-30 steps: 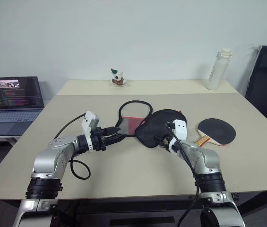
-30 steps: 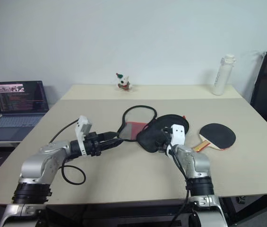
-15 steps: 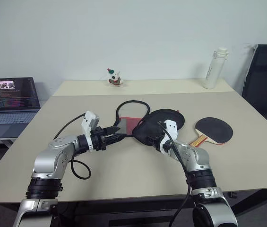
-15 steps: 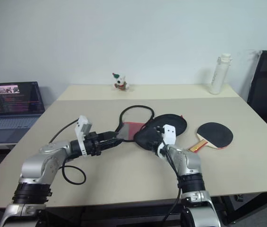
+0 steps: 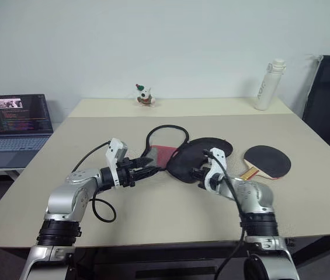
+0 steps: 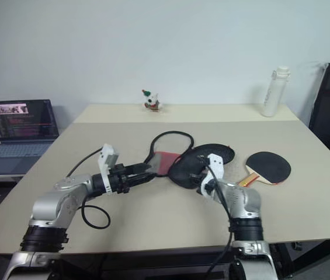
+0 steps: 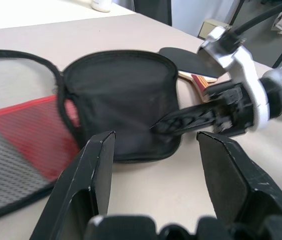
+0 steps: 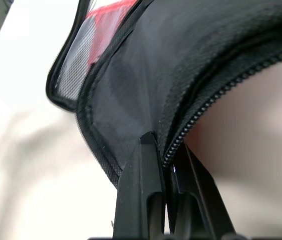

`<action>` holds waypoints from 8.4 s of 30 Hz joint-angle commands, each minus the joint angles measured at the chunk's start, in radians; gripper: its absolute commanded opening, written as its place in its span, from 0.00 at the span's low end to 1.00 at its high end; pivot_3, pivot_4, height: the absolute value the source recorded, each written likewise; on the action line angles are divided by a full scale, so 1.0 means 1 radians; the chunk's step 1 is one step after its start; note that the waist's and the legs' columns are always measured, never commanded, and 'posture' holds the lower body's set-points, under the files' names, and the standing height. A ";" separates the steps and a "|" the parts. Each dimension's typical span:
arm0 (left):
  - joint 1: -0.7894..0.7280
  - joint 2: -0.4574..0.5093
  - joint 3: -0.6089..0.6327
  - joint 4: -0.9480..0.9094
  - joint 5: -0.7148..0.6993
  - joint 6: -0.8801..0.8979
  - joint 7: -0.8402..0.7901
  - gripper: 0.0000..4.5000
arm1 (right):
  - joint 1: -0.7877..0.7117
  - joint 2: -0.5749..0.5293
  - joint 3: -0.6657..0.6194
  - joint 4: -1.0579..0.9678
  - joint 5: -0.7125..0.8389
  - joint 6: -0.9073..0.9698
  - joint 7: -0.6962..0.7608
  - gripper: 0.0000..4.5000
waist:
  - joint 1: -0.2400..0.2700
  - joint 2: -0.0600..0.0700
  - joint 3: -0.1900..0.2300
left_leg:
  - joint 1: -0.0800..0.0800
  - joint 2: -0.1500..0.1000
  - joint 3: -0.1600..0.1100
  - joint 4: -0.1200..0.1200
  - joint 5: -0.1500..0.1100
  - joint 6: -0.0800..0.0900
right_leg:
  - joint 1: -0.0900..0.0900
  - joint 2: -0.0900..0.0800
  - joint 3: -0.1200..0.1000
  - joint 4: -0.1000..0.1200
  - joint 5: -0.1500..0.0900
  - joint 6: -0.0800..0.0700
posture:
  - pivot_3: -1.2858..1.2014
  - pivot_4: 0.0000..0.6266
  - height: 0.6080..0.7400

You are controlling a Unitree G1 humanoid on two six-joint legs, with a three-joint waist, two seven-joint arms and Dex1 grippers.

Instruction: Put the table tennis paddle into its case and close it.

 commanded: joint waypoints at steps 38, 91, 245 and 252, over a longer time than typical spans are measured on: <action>0.007 0.048 -0.018 -0.117 -0.016 -0.010 -0.059 0.63 | -0.329 -0.622 0.414 0.636 -0.298 -0.262 0.766 0.56 | 0.019 -0.002 0.002 | -0.001 -0.003 0.001 0.002 0.000 0.000 | 0.001 -0.002 0.000 -0.002 0.000 0.001 | 0.52 0.24 1.00; -0.136 0.011 -0.089 0.039 0.028 -0.101 -0.182 0.63 | -0.077 -0.470 -0.121 0.359 -0.379 -0.217 -0.030 0.34 | 0.023 -0.002 0.002 | 0.000 -0.003 0.006 0.002 0.000 0.000 | 0.000 -0.002 0.008 -0.002 0.002 0.002 | 0.52 0.24 1.00; -0.654 -0.274 -0.085 1.001 0.418 -0.600 0.063 0.01 | 0.120 -0.627 -0.250 -0.690 0.335 0.347 0.372 1.00 | -0.009 -0.008 0.008 | -0.013 -0.001 0.021 0.015 -0.002 0.004 | -0.015 0.002 0.024 0.002 0.011 0.014 | 0.52 0.24 1.00; -0.505 -0.149 -0.115 0.906 0.472 -0.503 0.082 0.01 | 0.134 -0.645 -0.239 -0.709 0.433 0.338 0.413 1.00 | 0.003 -0.008 0.008 | -0.015 -0.002 0.020 0.016 -0.002 0.004 | -0.015 0.001 0.023 0.000 0.011 0.014 | 0.52 0.24 1.00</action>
